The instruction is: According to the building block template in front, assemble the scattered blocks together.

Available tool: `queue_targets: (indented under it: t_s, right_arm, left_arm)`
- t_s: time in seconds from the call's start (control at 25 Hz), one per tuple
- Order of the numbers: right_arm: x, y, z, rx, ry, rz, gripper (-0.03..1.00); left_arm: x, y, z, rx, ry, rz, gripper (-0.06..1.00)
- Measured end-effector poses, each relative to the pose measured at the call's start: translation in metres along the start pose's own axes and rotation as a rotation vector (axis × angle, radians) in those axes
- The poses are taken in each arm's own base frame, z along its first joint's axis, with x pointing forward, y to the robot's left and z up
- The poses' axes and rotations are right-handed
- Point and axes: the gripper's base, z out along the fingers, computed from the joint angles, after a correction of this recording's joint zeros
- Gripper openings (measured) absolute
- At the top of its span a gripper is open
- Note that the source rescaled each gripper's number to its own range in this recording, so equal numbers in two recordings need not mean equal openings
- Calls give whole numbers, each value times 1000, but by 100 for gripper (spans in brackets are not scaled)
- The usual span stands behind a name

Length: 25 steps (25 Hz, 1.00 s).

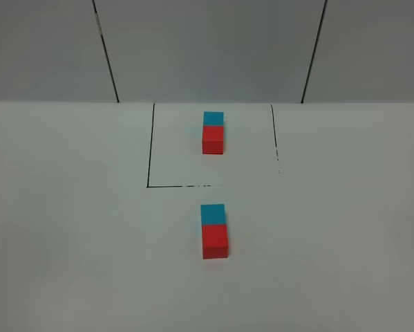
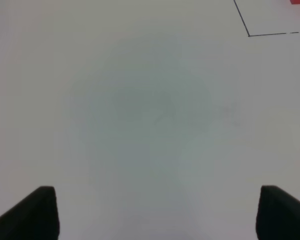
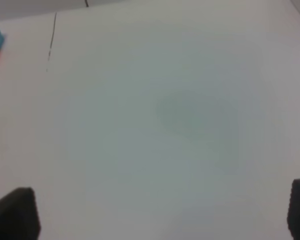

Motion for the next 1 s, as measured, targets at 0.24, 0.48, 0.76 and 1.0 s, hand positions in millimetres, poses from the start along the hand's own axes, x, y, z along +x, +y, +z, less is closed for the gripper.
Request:
queue_targets:
  t_s: [0.24, 0.48, 0.76, 1.0]
  right_arm:
    - [0, 0, 0, 0, 0, 0, 100]
    - [0, 0, 0, 0, 0, -2, 100]
    - [0, 0, 0, 0, 0, -1, 100]
    - [0, 0, 0, -2, 0, -5, 100]
  left_arm:
    - [0, 0, 0, 0, 0, 0, 88]
    - [0, 0, 0, 0, 0, 0, 88]
    - [0, 0, 0, 0, 0, 0, 88]
    - [0, 0, 0, 0, 0, 0, 88]
